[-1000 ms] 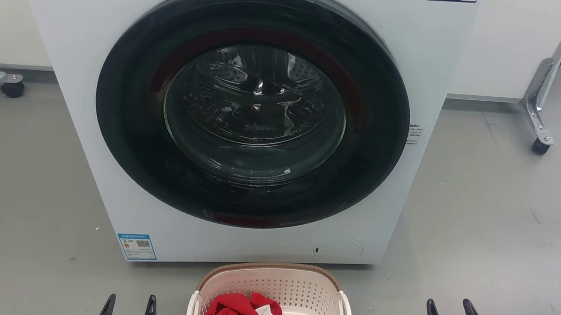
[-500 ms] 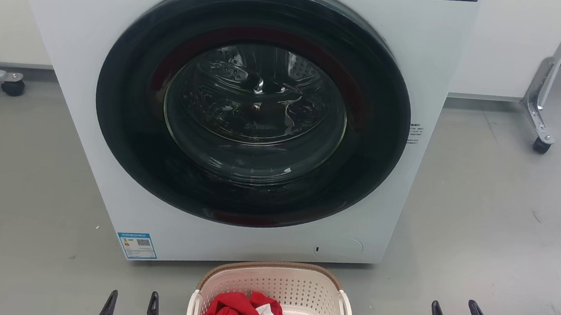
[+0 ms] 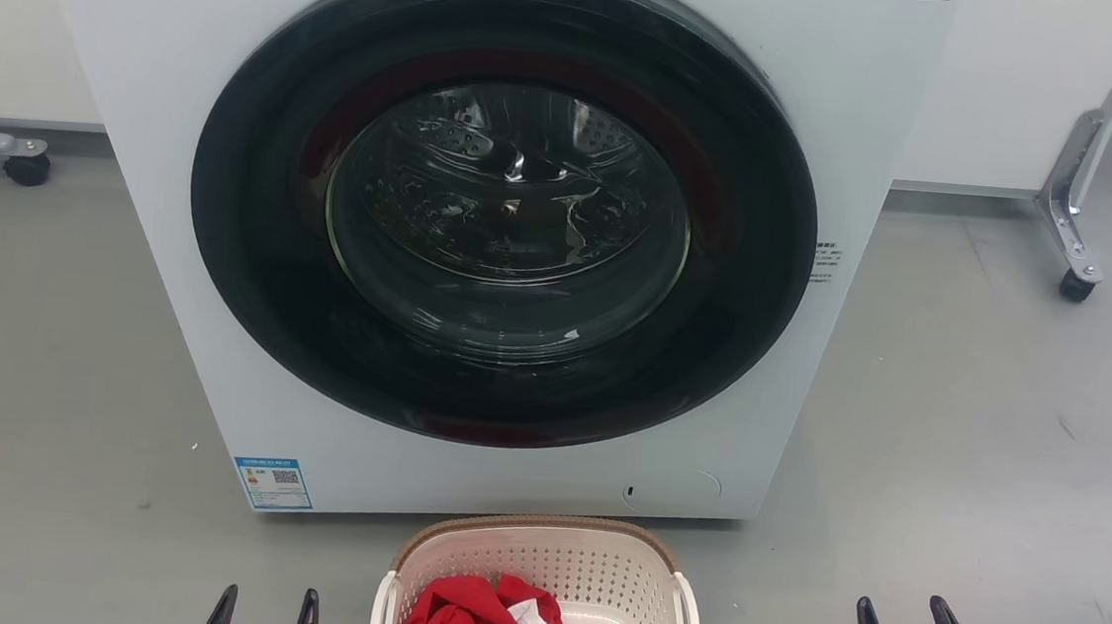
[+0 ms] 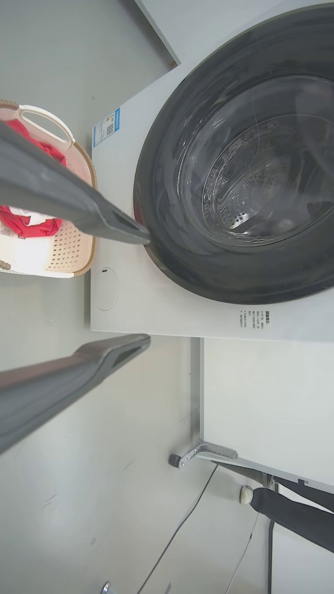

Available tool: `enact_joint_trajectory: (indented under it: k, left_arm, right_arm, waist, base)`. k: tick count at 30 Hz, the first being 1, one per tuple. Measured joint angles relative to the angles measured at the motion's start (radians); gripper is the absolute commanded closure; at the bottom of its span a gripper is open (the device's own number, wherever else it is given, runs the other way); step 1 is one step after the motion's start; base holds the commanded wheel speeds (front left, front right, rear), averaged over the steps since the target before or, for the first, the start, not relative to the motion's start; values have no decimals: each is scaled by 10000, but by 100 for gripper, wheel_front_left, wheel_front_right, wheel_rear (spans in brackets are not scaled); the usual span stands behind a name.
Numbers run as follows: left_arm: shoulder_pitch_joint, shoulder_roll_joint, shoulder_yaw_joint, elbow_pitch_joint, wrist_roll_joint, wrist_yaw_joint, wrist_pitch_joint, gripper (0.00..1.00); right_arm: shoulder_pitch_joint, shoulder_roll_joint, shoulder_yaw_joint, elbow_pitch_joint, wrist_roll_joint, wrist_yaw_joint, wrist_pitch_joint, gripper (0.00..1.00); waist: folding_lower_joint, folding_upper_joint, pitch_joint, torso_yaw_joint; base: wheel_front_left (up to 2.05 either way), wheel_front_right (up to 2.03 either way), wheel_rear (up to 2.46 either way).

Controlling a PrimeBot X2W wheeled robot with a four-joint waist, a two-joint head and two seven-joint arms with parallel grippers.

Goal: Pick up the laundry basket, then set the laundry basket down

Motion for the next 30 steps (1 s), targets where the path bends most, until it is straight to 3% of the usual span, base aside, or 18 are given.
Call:
enact_joint_trajectory:
  k: [3, 4, 13, 30]
  left_arm:
    - [0, -4, 8, -54, 10, 0, 65, 0]
    - [0, -10, 19, -61, 13, 0, 92, 100]
    - [155, -82, 36, 424, -155, -102, 153, 100]
    - [-62, -199, 596, 612, -2614, -518, 759, 100]
  right_arm:
    - [69, 2, 0, -46, -2, -2, 6, 0]
    - [105, 2, -2, -56, -2, -4, 8, 100]
    - [407, 253, -81, 391, 236, 56, 104, 100]
    - [290, 573, -915, 504, 2424, 468, 763, 100]
  waist:
    - [0, 0, 12, -2]
    - [0, 0, 16, -3]
    - [0, 0, 29, 1]
    - [0, 0, 63, 25]
  base:
    - [0, 0, 0]
    - [0, 0, 0]
    - [0, 0, 0]
    - [0, 0, 0]
